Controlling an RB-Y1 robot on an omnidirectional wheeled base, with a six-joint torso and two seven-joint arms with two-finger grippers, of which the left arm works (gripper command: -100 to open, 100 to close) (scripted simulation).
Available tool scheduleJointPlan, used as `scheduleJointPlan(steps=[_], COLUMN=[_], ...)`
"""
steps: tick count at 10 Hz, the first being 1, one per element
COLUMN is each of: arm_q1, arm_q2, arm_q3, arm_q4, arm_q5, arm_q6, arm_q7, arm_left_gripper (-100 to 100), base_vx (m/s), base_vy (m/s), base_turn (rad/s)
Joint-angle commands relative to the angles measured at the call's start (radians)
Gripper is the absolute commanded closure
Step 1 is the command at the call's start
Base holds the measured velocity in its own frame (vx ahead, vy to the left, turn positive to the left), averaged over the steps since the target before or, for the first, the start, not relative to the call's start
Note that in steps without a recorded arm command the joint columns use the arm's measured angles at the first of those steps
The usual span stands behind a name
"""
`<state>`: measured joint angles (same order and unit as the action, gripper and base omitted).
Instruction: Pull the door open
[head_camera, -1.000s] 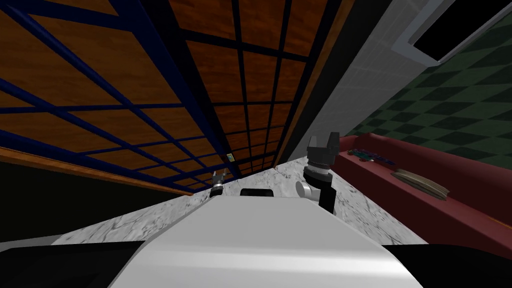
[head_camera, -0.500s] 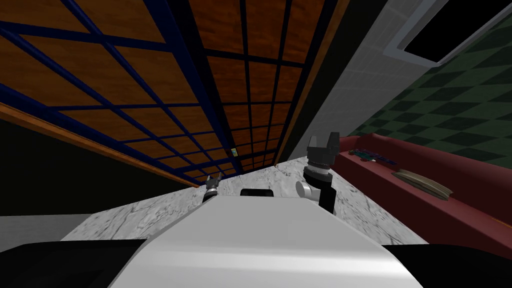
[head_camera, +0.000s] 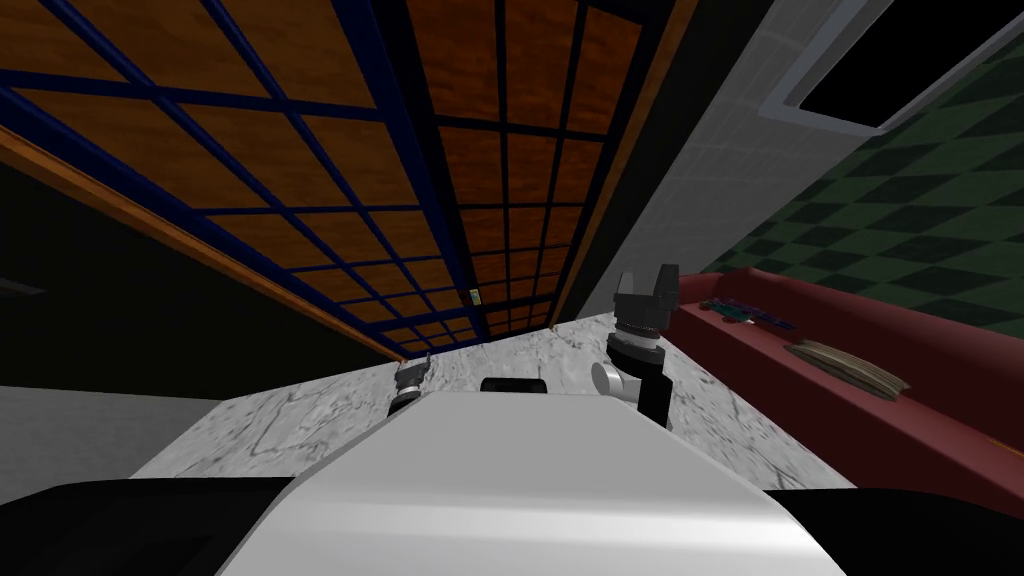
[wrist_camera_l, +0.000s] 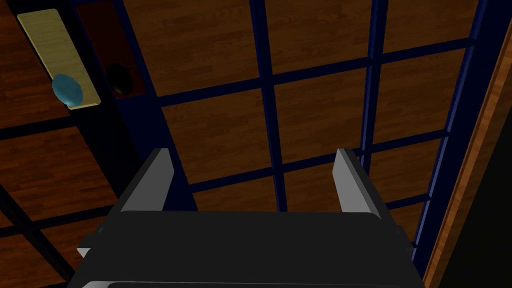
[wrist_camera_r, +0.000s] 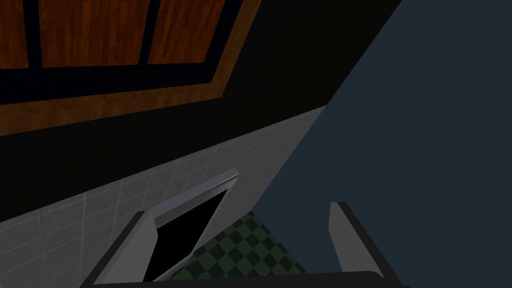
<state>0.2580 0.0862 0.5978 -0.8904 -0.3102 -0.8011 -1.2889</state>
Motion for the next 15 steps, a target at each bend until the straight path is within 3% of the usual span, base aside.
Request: scheduleJointPlan(steps=[1,2,4,6,8,9,15], arm_q1=[0.014,0.021,0.022,0.030,0.031,0.021,-0.053], arm_q2=[0.015,0.027,0.029,0.052,0.060,0.065,0.046], arm_q3=[0.022,0.039,0.042,0.081,0.101,0.127,0.150], arm_q4=[0.017,0.033,0.035,0.075,0.095,0.126,0.176], arm_q5=[0.008,0.015,0.016,0.033,0.041,0.053,0.067], arm_q6=[0.003,0.006,0.006,0.012,0.015,0.019,0.021], arm_q7=[-0.009,-0.015,-0.015,-0.029,-0.036,-0.048,-0.072], arm_left_gripper=[-100,-100,-100,-100,-100,-100,-100], base_vx=[-0.194,-0.203,-0.080,-0.108,-0.145,-0.056,0.074], base_vy=[0.021,0.011,0.003,0.012,0.020,0.023,0.027], base_turn=[0.084,0.062,0.016,0.056,0.040,-0.008,-0.066])
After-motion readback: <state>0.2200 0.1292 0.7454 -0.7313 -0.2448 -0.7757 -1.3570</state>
